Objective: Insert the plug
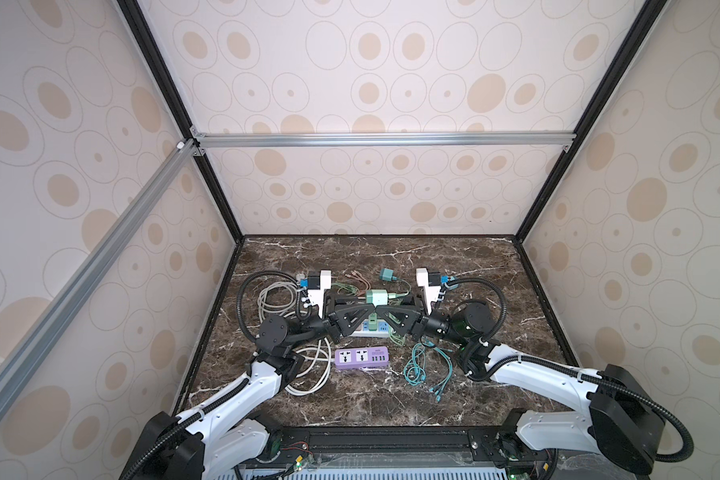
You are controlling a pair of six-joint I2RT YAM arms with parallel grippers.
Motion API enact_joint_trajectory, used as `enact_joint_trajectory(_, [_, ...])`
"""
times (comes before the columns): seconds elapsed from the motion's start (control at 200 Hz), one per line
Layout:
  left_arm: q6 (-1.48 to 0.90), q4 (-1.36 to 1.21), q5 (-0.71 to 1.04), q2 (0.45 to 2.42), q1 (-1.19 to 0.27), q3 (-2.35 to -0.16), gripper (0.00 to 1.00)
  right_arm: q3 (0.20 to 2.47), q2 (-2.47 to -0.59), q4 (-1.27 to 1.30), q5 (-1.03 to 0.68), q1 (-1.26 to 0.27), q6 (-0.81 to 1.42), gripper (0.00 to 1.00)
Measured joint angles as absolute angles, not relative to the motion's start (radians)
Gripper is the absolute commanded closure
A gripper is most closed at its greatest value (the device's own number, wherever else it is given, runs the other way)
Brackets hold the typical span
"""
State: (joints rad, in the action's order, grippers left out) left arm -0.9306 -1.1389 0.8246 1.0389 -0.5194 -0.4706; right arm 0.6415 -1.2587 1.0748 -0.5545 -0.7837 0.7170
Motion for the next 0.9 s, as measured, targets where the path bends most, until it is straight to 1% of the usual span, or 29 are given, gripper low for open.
enact_joint_trajectory(0.165, [-0.932,-1.159,0.824,1.042,-0.523,-0.462,0.91,0.641,-1.258,1.082,-0.554,-0.784,0.717,0.57])
enact_joint_trajectory(0.52, [-0.946,-1.197,0.818,1.046,-0.526,-0.448,0.9,0.641,-1.245,1.086,-0.562,-0.784,0.712,0.68])
enact_joint_trajectory(0.705, [-0.958,-1.226,0.819,1.058,-0.529,-0.447,0.89,0.641,-1.236,1.077,-0.566,-0.784,0.706,0.71])
enact_joint_trajectory(0.825, [-0.966,-1.243,0.821,1.067,-0.53,-0.447,0.89,0.641,-1.233,1.076,-0.568,-0.784,0.703,0.76])
enact_joint_trajectory(0.9, [-0.972,-1.253,0.822,1.073,-0.53,-0.447,0.86,0.641,-1.232,1.076,-0.569,-0.784,0.702,0.79])
